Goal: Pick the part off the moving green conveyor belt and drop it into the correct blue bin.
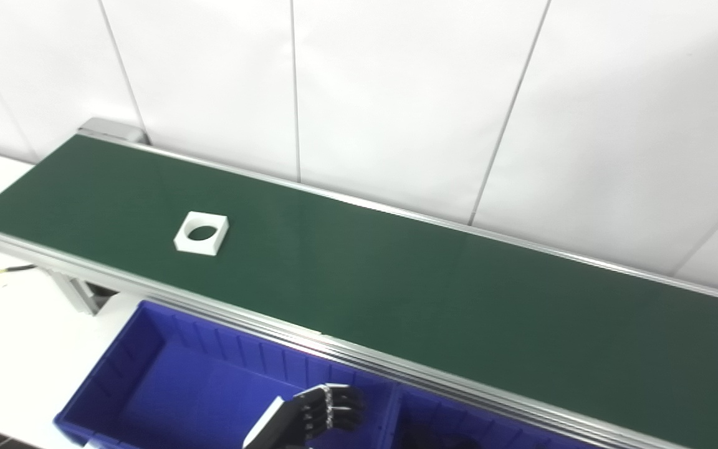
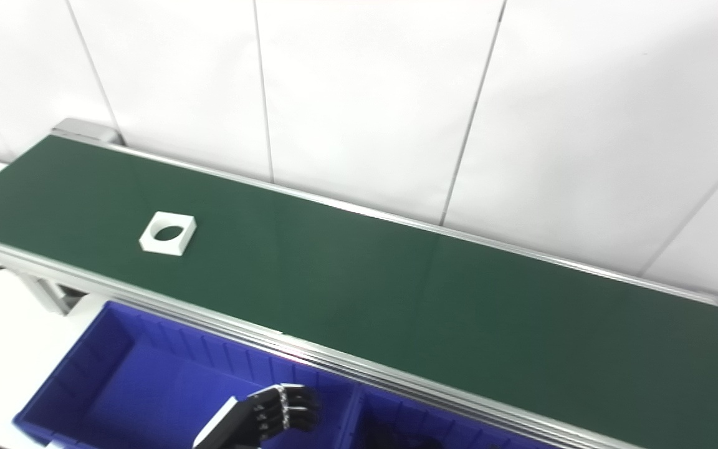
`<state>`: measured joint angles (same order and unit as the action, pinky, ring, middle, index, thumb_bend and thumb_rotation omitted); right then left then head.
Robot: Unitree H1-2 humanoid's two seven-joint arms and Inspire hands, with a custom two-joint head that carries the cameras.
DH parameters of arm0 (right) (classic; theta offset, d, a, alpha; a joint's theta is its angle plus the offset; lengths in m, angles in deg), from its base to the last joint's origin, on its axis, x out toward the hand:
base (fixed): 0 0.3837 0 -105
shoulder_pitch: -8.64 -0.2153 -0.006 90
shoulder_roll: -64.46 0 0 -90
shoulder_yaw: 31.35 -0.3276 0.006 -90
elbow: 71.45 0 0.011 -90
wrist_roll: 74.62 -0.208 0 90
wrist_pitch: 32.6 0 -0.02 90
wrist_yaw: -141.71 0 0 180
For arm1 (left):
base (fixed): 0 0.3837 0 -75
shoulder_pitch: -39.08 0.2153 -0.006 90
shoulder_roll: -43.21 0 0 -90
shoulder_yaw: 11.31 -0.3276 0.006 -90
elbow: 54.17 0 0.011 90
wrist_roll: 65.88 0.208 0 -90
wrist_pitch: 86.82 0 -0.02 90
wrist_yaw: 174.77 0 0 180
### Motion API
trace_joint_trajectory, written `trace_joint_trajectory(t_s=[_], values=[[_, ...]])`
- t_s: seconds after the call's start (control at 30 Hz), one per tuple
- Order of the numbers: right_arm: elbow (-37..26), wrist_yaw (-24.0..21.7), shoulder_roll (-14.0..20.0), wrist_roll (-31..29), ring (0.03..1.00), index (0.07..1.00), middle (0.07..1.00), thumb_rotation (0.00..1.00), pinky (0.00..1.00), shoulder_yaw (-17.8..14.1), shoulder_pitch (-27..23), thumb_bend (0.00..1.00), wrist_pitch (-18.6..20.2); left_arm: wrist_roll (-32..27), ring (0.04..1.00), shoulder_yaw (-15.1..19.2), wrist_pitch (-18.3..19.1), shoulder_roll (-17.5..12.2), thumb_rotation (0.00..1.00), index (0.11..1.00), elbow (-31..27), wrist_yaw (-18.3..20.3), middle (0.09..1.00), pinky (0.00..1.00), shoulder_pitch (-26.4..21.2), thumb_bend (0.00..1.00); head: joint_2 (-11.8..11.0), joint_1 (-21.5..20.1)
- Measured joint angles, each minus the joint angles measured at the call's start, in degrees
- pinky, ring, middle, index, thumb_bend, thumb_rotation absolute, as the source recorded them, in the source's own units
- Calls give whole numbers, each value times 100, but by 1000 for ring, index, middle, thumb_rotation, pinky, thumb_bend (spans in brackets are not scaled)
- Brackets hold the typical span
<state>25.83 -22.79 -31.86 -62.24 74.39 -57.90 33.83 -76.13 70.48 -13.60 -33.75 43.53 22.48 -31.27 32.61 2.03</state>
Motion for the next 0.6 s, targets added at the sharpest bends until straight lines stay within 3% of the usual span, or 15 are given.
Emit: trace_joint_trajectory(t_s=[0.6], values=[[0,129,-177,137,759,875,837,0,662,62,-15,670,0,-254,691,37,6,-233,0,719,-2,261,716,713,-45,640,176,-651]])
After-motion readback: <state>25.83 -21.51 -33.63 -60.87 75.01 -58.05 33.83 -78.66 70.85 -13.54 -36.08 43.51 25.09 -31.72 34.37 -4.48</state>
